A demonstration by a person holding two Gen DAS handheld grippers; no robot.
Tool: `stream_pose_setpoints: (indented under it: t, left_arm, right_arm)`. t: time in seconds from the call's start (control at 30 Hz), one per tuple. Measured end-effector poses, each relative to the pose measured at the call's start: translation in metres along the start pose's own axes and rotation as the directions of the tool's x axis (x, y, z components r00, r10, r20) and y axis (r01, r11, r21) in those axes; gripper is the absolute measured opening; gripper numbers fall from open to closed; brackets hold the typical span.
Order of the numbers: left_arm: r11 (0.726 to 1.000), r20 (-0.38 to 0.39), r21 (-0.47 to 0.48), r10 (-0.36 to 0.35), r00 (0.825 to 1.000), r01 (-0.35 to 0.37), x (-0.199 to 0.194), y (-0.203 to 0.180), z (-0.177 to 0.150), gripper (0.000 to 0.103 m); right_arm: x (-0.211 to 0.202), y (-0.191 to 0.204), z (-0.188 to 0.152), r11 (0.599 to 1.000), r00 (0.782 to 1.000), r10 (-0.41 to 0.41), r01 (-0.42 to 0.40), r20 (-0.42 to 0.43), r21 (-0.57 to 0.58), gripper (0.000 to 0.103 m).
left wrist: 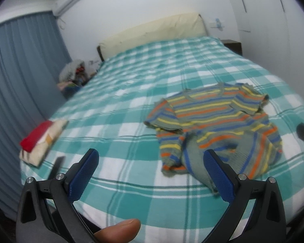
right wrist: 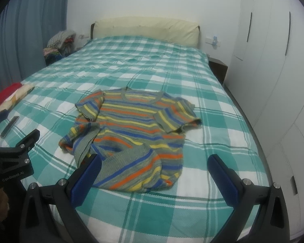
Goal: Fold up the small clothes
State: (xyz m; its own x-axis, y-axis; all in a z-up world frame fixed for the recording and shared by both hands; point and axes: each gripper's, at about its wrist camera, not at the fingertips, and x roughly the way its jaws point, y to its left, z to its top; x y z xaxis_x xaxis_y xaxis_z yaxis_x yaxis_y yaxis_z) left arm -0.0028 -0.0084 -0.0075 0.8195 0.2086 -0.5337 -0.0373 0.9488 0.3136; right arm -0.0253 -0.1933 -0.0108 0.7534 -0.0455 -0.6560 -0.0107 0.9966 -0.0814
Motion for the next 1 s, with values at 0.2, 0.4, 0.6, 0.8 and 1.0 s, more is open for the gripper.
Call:
stream_pose_setpoints:
  t: [0.2, 0.4, 0.6, 0.8, 1.0]
  left_arm:
    - [0.999, 0.014, 0.015, 0.048, 0.999, -0.048, 0.002, 0.001, -0.001, 0.103]
    - [1.0, -0.04, 0.016, 0.003, 0.999, -0.002, 0.016, 0.004, -0.004, 0.103]
    - [0.99, -0.191, -0.038, -0.141, 0.971, 0.136, 0.065, 0.032, -0.014, 0.103]
    - [0.915, -0.257, -0.123, -0.404, 0.878, 0.385, 0.105, 0.052, -0.025, 0.103]
    - [0.786, -0.314, -0.184, -0.616, 0.723, 0.59, 0.162, 0.043, -0.014, 0.102]
  right_arm:
    - [0.003, 0.002, 0.002, 1.0, 1.0, -0.013, 0.013, -0.013, 0.005, 0.103]
    - [0.003, 0.006, 0.005, 1.0, 1.0, -0.015, 0.015, 0.013, -0.011, 0.103]
    - [-0.009, -0.009, 0.01, 0.999, 0.983, -0.017, 0.024, 0.184, -0.035, 0.103]
    - [0.055, -0.034, 0.005, 0.989, 0.989, 0.144, -0.145, -0.015, -0.039, 0.103]
    - [0.139, -0.041, -0.003, 0.951, 0.93, 0.283, -0.304, -0.236, -0.054, 0.101]
